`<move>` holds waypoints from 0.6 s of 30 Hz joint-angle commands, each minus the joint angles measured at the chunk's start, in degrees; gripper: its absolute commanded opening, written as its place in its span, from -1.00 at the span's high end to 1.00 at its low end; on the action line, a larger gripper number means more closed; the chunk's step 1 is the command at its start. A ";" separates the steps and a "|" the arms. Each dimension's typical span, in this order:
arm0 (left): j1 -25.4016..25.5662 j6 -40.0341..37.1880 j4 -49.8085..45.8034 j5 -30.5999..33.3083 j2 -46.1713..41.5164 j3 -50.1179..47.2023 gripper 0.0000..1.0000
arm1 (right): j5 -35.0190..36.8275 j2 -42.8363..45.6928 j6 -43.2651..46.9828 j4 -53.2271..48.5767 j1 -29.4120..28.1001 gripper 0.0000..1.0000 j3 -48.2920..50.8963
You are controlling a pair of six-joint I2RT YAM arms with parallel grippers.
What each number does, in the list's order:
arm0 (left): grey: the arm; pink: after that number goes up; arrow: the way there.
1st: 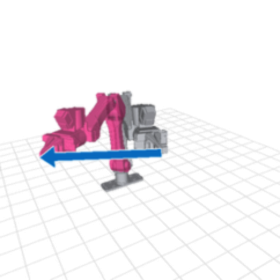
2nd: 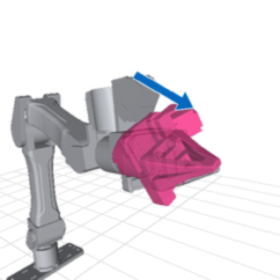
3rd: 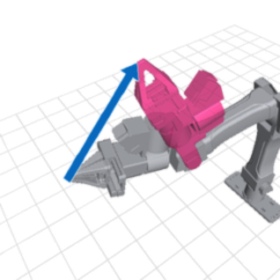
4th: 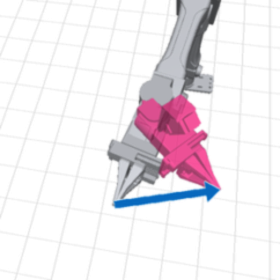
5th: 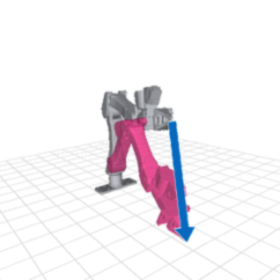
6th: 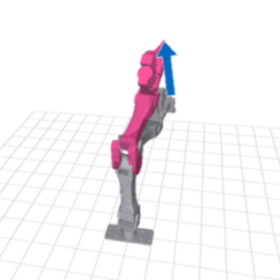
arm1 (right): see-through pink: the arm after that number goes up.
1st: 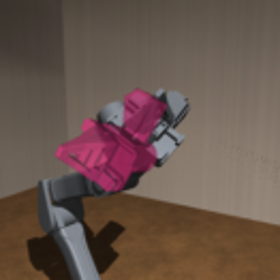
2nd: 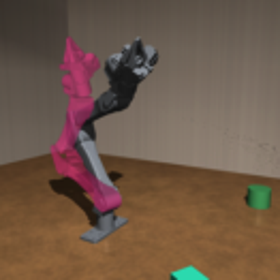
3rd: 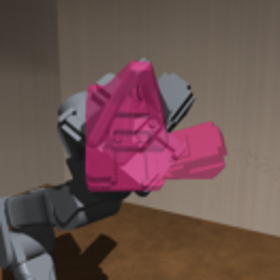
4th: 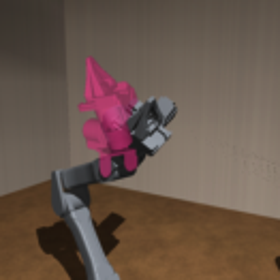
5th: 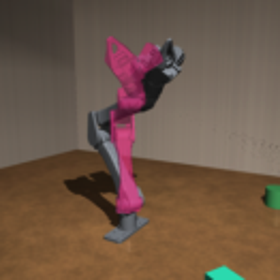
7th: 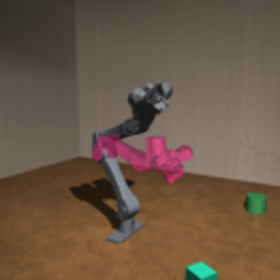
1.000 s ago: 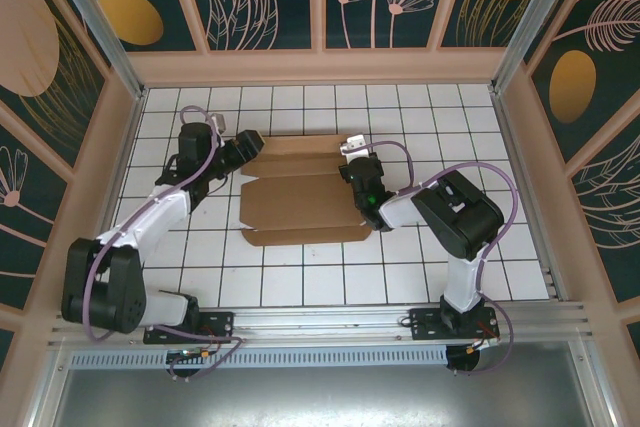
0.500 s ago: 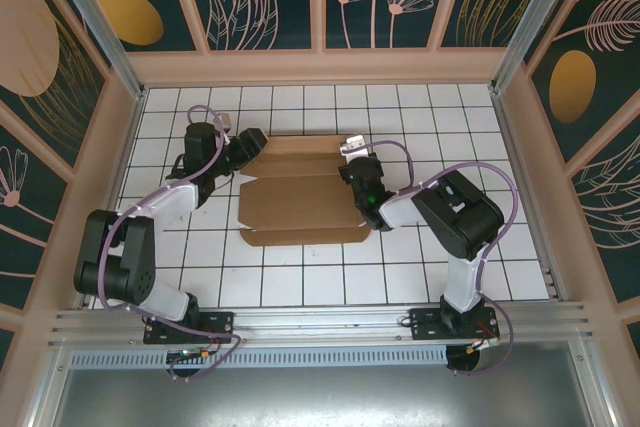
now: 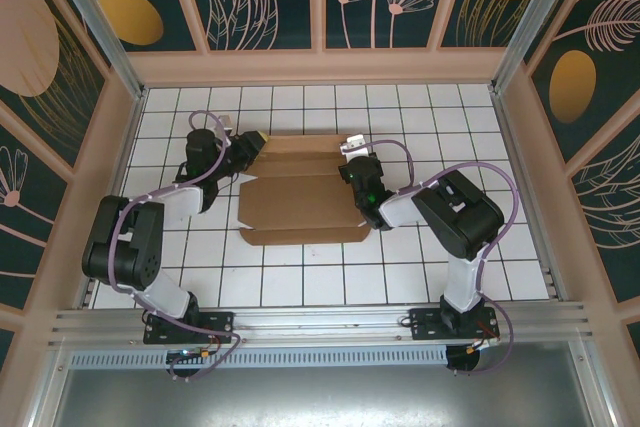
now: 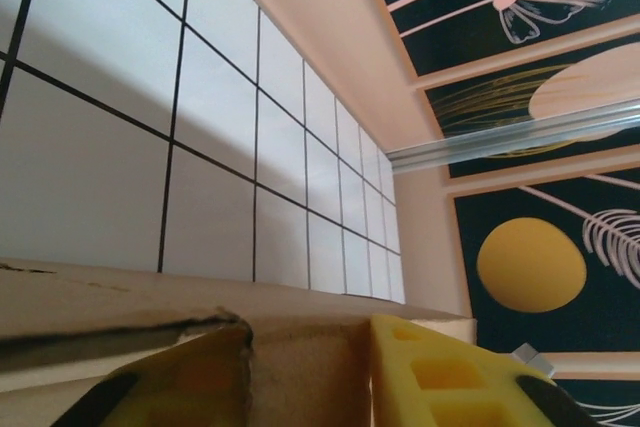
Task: Fold the paper box
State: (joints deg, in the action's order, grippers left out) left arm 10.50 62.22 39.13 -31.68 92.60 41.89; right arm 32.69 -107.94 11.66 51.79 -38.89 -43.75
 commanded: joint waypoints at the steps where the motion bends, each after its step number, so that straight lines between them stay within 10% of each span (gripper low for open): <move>1: -0.10 2.02 6.13 -2.03 0.83 -0.74 0.57 | -0.47 0.19 1.24 -2.64 0.14 1.00 -0.55; 13: -0.22 5.95 12.38 -2.66 2.72 -2.95 0.83 | 0.78 -0.13 1.70 -2.82 0.14 1.00 -1.08; 18: -0.31 -0.02 2.26 1.50 -0.82 -1.77 0.29 | 2.00 0.31 1.32 -3.79 1.17 1.00 -1.72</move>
State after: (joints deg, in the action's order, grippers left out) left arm 10.39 67.35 46.06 -32.25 94.35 39.64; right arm 33.12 -107.94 11.66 51.09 -38.54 -44.14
